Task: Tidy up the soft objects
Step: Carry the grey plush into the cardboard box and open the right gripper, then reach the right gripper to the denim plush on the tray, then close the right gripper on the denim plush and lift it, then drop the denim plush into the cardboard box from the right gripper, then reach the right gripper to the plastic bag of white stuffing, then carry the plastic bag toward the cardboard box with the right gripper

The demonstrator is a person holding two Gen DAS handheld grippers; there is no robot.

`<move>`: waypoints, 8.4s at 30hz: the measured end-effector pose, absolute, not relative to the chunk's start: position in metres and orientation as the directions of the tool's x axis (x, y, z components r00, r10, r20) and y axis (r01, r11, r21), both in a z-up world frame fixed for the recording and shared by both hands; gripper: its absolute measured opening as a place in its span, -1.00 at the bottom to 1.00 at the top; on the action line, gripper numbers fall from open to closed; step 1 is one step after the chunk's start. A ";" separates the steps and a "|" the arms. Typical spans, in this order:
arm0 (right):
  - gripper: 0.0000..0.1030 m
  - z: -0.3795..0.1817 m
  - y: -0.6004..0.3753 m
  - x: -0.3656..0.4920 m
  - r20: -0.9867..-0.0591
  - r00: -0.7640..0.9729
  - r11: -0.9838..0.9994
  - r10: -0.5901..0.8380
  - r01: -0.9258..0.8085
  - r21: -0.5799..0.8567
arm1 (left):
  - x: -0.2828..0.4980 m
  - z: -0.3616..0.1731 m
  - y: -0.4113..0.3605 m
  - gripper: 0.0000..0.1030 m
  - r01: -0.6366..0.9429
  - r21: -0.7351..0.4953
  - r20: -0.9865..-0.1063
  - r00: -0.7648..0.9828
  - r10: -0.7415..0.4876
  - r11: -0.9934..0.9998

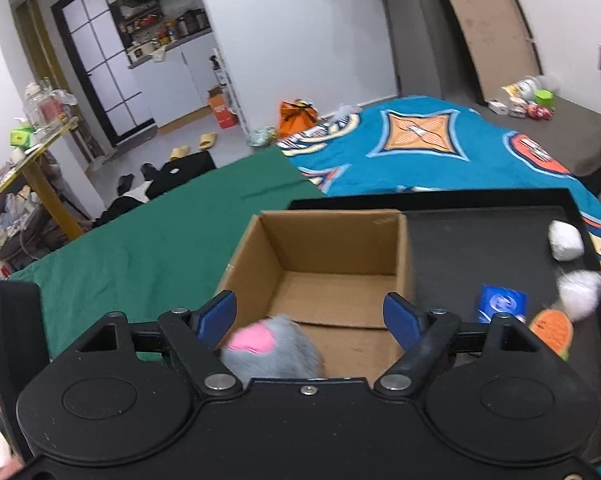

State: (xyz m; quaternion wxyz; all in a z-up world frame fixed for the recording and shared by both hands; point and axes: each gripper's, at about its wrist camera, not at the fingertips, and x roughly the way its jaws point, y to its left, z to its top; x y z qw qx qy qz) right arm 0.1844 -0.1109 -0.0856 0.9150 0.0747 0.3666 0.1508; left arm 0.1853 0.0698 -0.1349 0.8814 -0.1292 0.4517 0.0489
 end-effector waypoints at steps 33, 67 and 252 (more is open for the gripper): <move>0.64 -0.129 -0.234 0.157 -0.782 0.588 0.954 0.209 0.053 0.295 | 0.180 -0.111 0.041 0.49 -0.169 -0.042 -0.790 0.609 0.070 0.985; 0.09 -0.209 -0.237 0.167 -0.903 0.414 0.983 0.117 0.083 0.166 | 0.186 -0.128 0.000 0.57 -0.107 0.102 -0.810 0.569 0.145 0.989; -0.48 -0.175 -0.282 0.242 -0.734 0.677 0.996 -0.048 0.091 0.019 | 0.207 -0.123 0.007 0.55 -0.209 0.124 -0.772 0.594 0.226 0.970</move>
